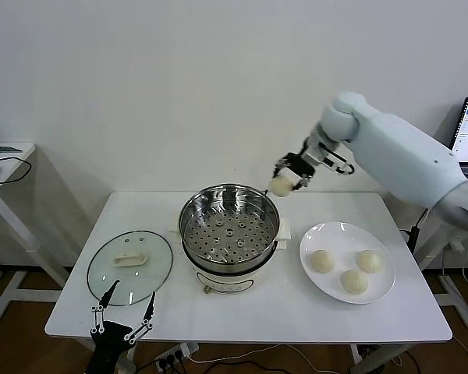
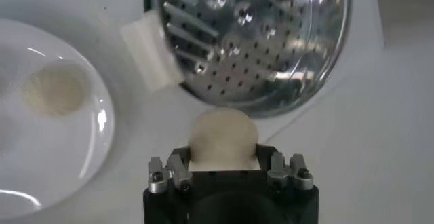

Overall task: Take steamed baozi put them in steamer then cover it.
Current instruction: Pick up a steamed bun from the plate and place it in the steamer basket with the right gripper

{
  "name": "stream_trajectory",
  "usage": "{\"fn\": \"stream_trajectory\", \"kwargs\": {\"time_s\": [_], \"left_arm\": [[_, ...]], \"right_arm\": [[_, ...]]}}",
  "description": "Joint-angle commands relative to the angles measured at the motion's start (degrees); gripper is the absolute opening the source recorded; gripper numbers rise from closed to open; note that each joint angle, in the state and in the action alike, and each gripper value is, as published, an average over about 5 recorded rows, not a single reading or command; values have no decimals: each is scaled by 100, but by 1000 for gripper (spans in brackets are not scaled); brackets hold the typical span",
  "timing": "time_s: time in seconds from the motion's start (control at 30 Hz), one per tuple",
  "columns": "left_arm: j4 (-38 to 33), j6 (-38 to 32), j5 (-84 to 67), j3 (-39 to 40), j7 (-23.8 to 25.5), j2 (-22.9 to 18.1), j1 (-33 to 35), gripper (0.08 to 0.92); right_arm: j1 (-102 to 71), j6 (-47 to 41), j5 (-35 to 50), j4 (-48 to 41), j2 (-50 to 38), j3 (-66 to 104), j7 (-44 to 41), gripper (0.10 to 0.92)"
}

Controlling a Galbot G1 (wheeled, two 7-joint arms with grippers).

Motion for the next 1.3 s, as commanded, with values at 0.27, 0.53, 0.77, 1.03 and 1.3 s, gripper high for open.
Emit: {"fn": "stream_trajectory", "kwargs": {"time_s": [0.27, 0.53, 0.77, 1.03, 1.3], "left_arm": [[37, -32, 1, 20, -9, -17, -34, 823], [58, -61, -4, 4, -15, -10, -37, 823], [55, -73, 1, 37, -18, -33, -39, 823], [89, -119, 2, 8, -29, -33, -45, 823], [88, -123, 1, -22, -35, -40, -50, 823]], "right_arm": [[-244, 402, -848, -551, 1364, -440, 105, 653], [-573, 239, -1134, -917, 1547, -432, 229, 653], [-774, 277, -1411, -1356, 1799, -279, 370, 653], [-855, 294, -1577, -1561, 1972, -207, 471, 670], [-545, 194, -1071, -767, 1451, -124, 122, 809]]}}
